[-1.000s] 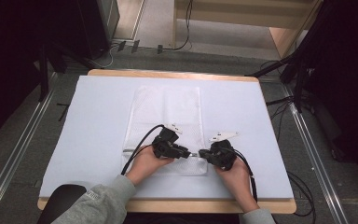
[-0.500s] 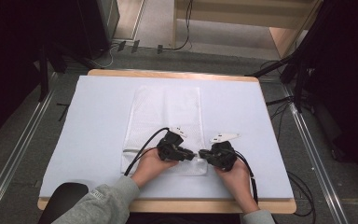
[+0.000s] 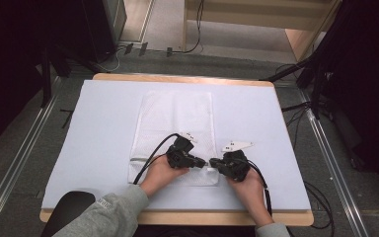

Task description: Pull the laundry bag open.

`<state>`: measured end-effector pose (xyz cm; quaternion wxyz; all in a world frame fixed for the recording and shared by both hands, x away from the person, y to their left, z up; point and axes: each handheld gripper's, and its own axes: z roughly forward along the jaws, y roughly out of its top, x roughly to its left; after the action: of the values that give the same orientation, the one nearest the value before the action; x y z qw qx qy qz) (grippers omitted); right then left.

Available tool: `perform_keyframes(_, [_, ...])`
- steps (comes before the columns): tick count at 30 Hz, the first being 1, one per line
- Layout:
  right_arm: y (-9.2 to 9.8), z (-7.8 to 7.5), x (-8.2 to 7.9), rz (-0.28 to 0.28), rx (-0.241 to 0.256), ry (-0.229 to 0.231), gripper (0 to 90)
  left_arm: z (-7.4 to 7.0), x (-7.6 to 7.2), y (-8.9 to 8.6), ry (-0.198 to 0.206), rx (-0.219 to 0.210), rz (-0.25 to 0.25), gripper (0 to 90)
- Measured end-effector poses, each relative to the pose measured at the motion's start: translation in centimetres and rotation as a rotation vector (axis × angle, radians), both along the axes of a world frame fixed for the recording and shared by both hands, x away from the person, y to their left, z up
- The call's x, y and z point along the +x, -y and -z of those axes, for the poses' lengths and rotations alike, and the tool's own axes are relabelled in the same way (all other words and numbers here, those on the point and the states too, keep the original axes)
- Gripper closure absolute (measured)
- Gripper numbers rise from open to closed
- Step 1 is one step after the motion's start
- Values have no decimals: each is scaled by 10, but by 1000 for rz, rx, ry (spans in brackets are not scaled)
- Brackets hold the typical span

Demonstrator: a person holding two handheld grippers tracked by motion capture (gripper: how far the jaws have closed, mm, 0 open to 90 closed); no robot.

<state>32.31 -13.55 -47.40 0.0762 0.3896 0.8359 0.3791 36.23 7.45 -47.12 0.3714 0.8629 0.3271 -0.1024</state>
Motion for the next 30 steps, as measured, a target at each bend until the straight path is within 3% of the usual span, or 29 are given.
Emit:
perform_keyframes(4, [0, 1, 2, 0, 18, -1, 900, 0, 2, -1, -16, -3, 4, 879])
perform_keyframes(7, [-4, 0, 3, -3, 6, 6, 900, 0, 2, -1, -13, 1, 2, 878])
perform_keyframes(17, [-7, 1, -1, -46, -41, 64, 900, 0, 6, -5, -73, -23, -7, 881])
perform_keyframes(21, [-6, 2, 0, -45, -27, 58, 900, -1, 10, -10, -111, -22, -7, 882])
perform_keyframes(30, [-3, 3, 1, -48, -3, 45, 900, -5, 14, -21, -133, -17, 2, 882])
